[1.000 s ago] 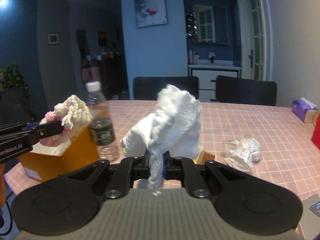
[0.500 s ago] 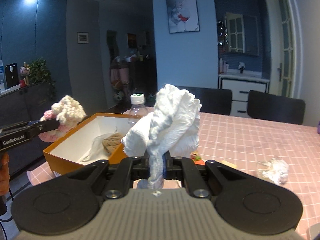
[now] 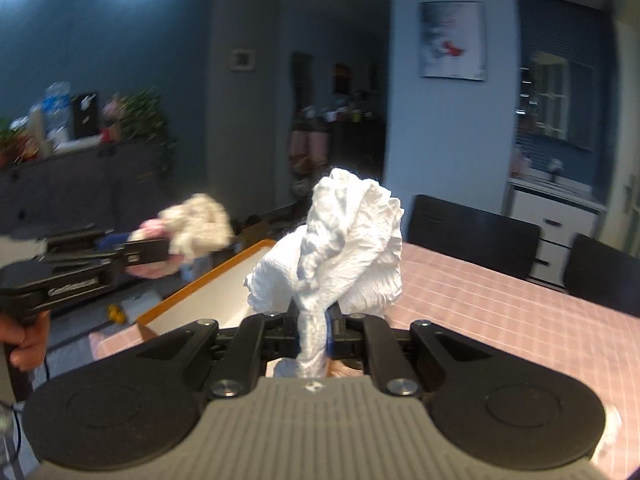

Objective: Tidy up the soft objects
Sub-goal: 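Lift and carry the white cloth and pink pouch over the box with both tools, then open the right tool releasing the white cloth while the left tool releases the pink pouch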

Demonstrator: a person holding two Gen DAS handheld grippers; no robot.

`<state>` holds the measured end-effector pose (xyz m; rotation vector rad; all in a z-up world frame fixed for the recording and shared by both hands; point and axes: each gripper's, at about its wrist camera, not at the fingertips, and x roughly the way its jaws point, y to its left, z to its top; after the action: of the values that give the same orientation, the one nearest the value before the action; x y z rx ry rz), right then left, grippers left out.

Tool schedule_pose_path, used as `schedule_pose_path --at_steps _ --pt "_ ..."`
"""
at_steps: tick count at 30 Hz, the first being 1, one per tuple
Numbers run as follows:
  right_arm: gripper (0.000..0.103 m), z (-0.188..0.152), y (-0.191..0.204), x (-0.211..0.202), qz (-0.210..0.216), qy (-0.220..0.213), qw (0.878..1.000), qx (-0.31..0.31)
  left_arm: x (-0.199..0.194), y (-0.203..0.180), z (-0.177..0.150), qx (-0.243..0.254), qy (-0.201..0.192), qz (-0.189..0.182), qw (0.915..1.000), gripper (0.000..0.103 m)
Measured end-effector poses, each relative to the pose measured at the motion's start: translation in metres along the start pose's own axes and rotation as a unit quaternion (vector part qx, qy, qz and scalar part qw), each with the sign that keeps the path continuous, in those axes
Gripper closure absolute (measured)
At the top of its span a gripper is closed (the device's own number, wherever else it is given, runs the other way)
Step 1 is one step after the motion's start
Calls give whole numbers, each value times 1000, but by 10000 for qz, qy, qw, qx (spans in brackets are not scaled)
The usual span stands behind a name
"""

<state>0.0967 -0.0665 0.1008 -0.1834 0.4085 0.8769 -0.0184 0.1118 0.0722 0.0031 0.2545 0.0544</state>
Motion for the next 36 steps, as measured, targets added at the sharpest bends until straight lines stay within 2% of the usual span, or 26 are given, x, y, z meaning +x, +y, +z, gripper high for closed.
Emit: schedule_pose_path --at_steps 7,10,16,23,27,31,34,36 --pt "95 7 18 81 408 1014 9922 -594 42 22 -4 207 1008 -221 9944 82" --pt "95 8 20 117 567 1556 9840 -655 62 35 -14 228 1540 -279 9874 82" --pt "95 4 21 169 765 2406 9642 -809 96 51 -33 375 2489 -355 9672 82" --pt "94 2 23 215 808 3032 9450 -923 115 51 -48 813 2951 -287 9516 82" --pt "93 -1 23 239 800 3333 9350 -911 123 51 -48 946 3055 -260 9471 82" --pt "92 -7 30 255 745 3461 9300 -990 129 47 -47 1068 3153 -250 9426 81" --pt "89 -14 33 260 733 3523 9259 -1147 131 45 -48 1104 3226 -221 9398 81" --pt "79 -14 35 257 755 3509 9251 -1237 132 48 -47 1085 3251 -224 9392 81"
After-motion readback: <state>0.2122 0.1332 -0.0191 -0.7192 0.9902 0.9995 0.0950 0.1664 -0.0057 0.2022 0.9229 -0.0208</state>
